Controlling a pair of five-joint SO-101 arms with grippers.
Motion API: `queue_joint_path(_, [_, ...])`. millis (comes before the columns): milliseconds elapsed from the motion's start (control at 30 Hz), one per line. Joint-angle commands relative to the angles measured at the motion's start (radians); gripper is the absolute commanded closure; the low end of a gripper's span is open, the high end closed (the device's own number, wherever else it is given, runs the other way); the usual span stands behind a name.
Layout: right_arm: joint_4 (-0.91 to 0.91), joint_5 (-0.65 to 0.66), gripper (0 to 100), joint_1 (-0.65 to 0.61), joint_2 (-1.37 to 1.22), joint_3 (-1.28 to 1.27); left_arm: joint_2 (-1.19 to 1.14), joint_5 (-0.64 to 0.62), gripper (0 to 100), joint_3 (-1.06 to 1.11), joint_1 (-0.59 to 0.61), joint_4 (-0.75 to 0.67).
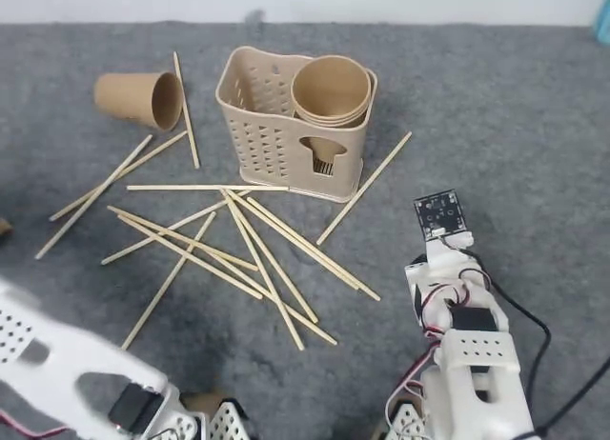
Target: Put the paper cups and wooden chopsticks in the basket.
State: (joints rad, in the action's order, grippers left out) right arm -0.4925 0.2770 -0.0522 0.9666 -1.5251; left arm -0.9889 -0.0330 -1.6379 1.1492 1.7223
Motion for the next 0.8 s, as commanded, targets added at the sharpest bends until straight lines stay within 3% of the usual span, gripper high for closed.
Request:
queue_joint_path(0, [0.024,0.014,98.9,-0.004,0.024,0.005,0.086,0.006,78,-0.035,-0.074,0.032])
queue_joint_path(433, [0.024,0.014,98.9,-0.004,0.024,0.005,0.066,0.006,78,0.226,-0.342,0.011])
queue_joint_path(667, [0.022,0.014,98.9,-0.002,0.024,0.005,-0.044,0.012,100,0.246,-0.362,-0.107])
queue_joint_path(767, [0.022,0.014,98.9,-0.002,0.024,0.005,-0.086,0.014,98,0.243,-0.348,-0.107])
